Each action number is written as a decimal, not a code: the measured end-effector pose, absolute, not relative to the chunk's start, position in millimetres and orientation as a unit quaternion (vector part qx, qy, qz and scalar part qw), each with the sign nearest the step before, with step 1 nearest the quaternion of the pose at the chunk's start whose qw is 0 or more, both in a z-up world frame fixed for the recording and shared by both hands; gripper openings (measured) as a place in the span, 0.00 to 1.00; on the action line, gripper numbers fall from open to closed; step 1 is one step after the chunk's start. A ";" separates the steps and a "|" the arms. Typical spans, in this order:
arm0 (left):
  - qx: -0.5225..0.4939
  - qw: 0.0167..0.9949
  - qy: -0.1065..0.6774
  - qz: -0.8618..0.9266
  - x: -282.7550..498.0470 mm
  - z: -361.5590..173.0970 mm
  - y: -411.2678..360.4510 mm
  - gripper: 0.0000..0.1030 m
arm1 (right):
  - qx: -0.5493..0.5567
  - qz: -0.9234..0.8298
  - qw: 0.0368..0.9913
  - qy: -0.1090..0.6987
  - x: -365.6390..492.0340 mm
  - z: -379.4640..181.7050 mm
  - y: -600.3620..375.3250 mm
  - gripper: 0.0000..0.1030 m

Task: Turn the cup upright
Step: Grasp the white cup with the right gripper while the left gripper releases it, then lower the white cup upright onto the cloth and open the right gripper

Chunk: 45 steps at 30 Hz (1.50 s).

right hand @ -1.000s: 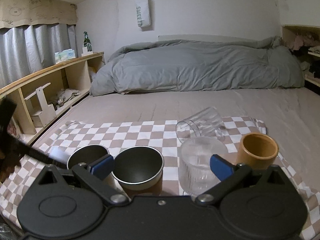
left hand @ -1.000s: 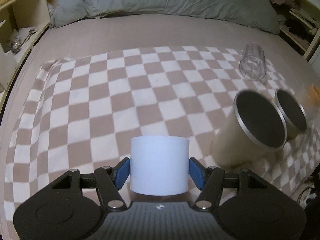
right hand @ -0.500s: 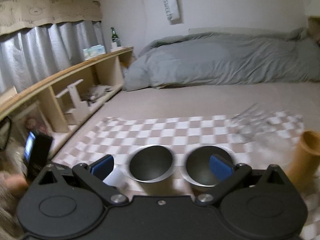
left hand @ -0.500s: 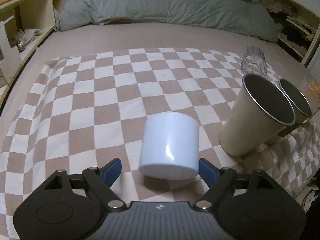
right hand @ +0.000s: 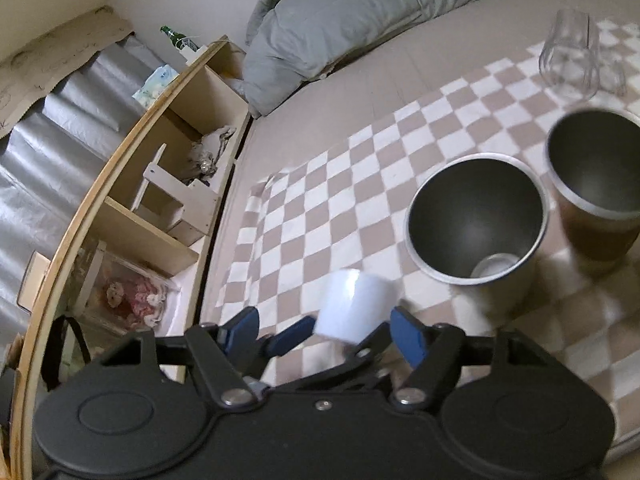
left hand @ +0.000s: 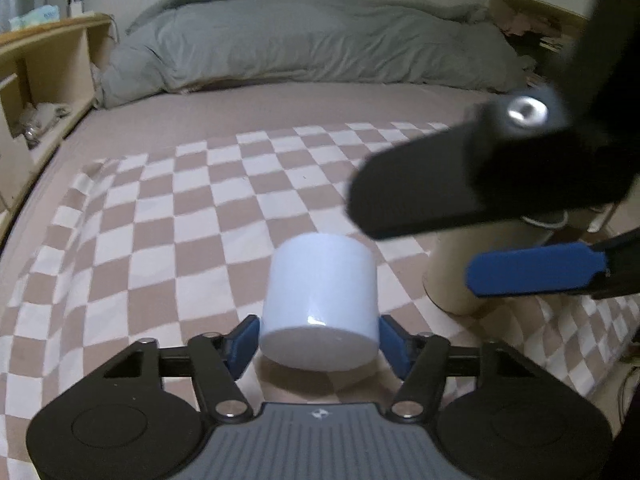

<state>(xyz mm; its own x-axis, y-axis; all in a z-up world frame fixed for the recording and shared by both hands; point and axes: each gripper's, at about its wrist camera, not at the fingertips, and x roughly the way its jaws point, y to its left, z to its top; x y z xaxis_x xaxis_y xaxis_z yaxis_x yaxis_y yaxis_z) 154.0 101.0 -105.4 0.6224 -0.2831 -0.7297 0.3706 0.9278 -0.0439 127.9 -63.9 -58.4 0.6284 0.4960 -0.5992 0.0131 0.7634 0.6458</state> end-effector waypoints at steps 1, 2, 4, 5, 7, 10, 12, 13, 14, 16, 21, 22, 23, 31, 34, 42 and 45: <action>0.061 0.899 0.394 -0.184 152.8 -104.8 101.5 0.62 | 0.316 0.140 0.846 0.406 128.0 -59.1 -62.0 0.72; 0.065 0.899 0.392 -0.185 151.4 -104.2 102.5 0.62 | 0.319 0.135 0.846 0.406 127.2 -61.1 -59.1 0.71; 0.069 0.899 0.392 -0.185 148.6 -103.9 105.8 0.62 | 0.335 0.122 0.840 0.409 128.5 -66.9 -57.6 0.71; 0.069 0.899 0.391 -0.187 146.8 -104.0 108.7 0.62 | 0.348 0.113 0.834 0.412 129.7 -71.3 -57.7 0.71; 0.065 0.898 0.391 -0.191 144.2 -105.3 116.0 0.62 | 0.371 0.096 0.823 0.419 132.8 -79.8 -58.1 0.71; 0.065 0.896 0.390 -0.202 138.3 -105.4 122.9 0.62 | 0.378 0.073 0.823 0.418 136.0 -93.6 -52.4 0.71; 0.079 0.893 0.390 -0.209 134.2 -104.7 122.7 0.62 | 0.388 0.069 0.814 0.426 140.5 -104.1 -48.2 0.71; 0.086 0.893 0.390 -0.209 132.7 -105.1 122.4 0.62 | 0.396 0.068 0.807 0.434 143.0 -110.2 -46.6 0.70; 0.093 0.893 0.389 -0.207 131.3 -105.4 122.3 0.62 | 0.405 0.067 0.798 0.441 145.4 -116.4 -45.1 0.70; 0.094 0.893 0.389 -0.207 130.4 -106.0 124.4 0.62 | 0.415 0.074 0.792 0.440 148.5 -123.9 -43.7 0.70; 0.096 0.893 0.387 -0.209 128.9 -106.0 124.6 0.62 | 0.394 0.108 0.796 0.447 157.8 -126.5 -35.2 0.68; 0.097 0.893 0.387 -0.208 128.9 -105.6 124.0 0.62 | 0.388 0.117 0.798 0.447 158.1 -125.6 -33.5 0.68; 0.096 0.893 0.387 -0.207 129.3 -105.7 124.1 0.62 | 0.375 0.124 0.802 0.448 158.7 -124.0 -30.5 0.68; 0.083 0.895 0.390 -0.198 124.9 -104.4 128.1 0.64 | 0.340 0.145 0.820 0.436 158.7 -125.5 -30.1 0.61; 0.068 0.897 0.394 -0.190 122.7 -102.8 134.3 0.73 | 0.316 0.156 0.840 0.412 152.5 -120.5 -28.8 0.61; 0.026 0.901 0.404 -0.155 113.2 -106.4 158.2 0.75 | 0.202 0.174 0.918 0.294 134.9 -107.1 -25.7 0.61; 0.010 0.904 0.405 -0.138 110.9 -106.5 168.3 0.75 | 0.144 0.177 0.943 0.244 129.5 -110.3 -19.2 0.61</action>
<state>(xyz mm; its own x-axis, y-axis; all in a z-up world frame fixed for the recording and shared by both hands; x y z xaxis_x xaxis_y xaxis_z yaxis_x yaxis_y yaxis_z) 110.9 168.3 -106.5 0.6331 -0.2424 -0.7351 0.2578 0.9615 -0.0950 129.5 -19.2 -110.3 0.8181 0.4035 -0.4098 -0.2630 0.8962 0.3574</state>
